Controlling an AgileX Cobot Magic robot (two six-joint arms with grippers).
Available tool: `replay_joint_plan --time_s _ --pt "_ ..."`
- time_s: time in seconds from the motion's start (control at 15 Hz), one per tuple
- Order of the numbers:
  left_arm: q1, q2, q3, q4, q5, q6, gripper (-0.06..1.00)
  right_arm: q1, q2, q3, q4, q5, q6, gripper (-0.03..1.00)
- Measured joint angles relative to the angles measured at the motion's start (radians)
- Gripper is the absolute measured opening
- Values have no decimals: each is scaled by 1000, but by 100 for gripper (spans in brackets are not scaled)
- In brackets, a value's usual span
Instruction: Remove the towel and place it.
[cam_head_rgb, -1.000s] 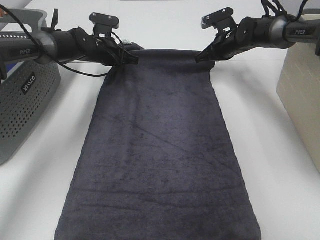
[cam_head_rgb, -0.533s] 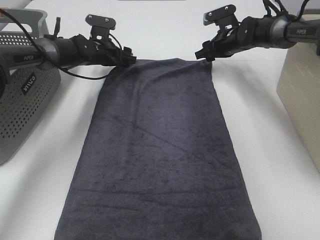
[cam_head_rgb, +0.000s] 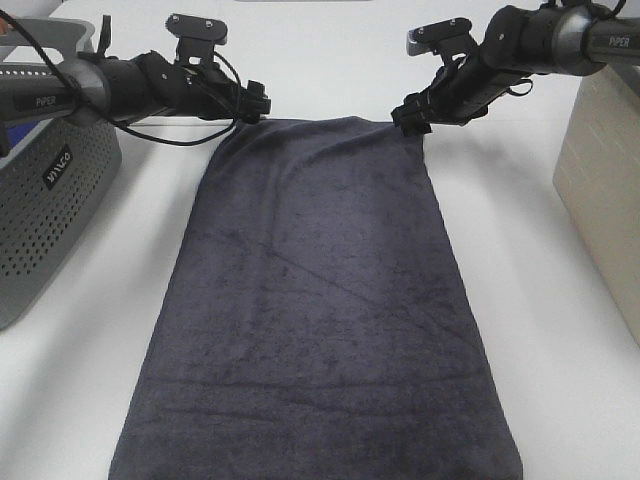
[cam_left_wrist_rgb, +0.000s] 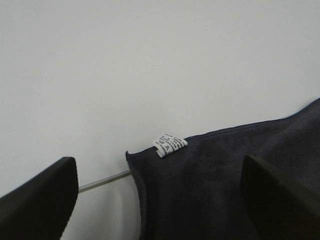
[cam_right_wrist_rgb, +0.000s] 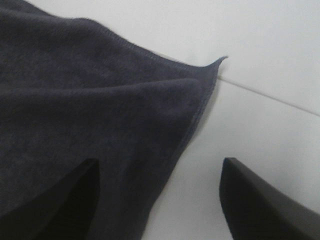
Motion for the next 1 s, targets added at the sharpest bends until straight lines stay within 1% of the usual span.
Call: replay_joint_plan --time_s 0.13,0.33,0.47,0.67,1.0 --pt "10 17 0 0 6 -10 82 0 -8 0 23 81 1 67" --pt "10 68 -7 3 -37 -13 82 0 -23 0 30 142 1 67" --pt "10 93 -11 4 -69 -13 82 0 -35 0 30 152 1 67" --pt "10 116 -13 20 -87 -12 82 0 -43 0 32 156 1 67" --pt "31 117 -13 28 -93 -18 82 0 -44 0 32 168 1 67"
